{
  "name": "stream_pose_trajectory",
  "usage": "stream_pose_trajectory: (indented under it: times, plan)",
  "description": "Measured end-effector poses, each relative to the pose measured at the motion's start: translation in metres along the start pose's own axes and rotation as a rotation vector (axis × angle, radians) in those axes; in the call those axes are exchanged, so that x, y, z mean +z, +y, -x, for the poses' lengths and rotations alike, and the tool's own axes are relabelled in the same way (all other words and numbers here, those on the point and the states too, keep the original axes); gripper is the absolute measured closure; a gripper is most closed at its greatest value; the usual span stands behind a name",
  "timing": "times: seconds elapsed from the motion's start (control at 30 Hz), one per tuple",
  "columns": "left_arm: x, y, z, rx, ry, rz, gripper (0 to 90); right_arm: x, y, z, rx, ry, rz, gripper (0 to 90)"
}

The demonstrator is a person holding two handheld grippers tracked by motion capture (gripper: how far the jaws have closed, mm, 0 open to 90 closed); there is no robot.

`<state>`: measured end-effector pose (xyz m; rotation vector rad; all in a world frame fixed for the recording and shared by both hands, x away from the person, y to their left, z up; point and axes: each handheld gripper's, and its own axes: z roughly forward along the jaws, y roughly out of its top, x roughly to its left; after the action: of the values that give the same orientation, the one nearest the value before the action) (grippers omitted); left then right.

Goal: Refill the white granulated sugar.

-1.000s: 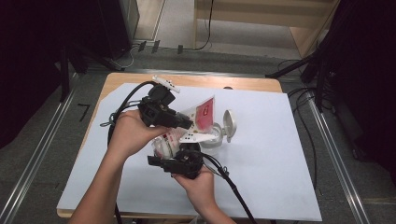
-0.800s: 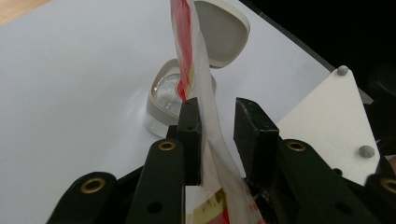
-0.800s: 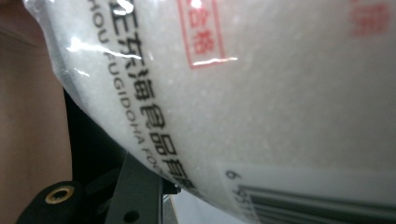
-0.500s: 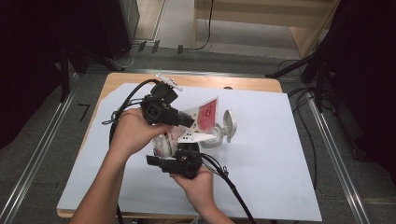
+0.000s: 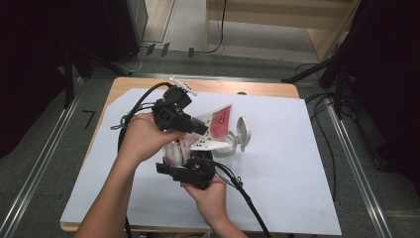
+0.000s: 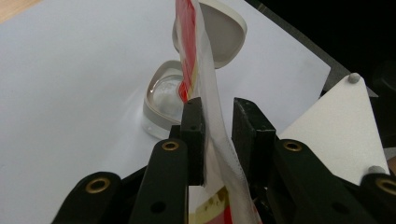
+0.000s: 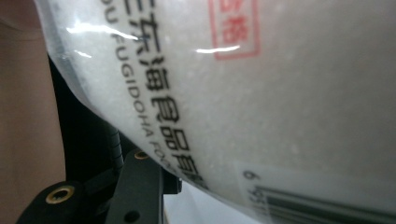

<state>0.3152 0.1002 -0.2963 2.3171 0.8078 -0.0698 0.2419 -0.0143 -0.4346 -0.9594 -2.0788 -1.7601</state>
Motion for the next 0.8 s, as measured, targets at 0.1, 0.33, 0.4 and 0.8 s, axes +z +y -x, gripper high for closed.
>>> stream_pose_trajectory:
  times: [0.1,0.33,0.4,0.8]
  plan:
    - [-0.0003,0.0005,-0.0002,-0.002,0.000,0.000,75.1,0.0002,0.0005,-0.0002,-0.002,0.002,-0.002,60.5]
    - [0.0004,0.0007,-0.0003,0.000,0.005,0.004,74.9,0.0000,0.0012,-0.0002,-0.009,-0.005,-0.009,60.8]
    - [0.0006,0.0008,-0.0005,-0.001,0.000,0.004,75.1,-0.0004,0.0011,-0.0005,-0.021,-0.020,-0.008,61.2]
    - [0.0000,0.0019,0.0011,-0.007,0.001,0.012,74.6,-0.0003,0.0014,-0.0045,-0.013,-0.023,-0.005,61.1]
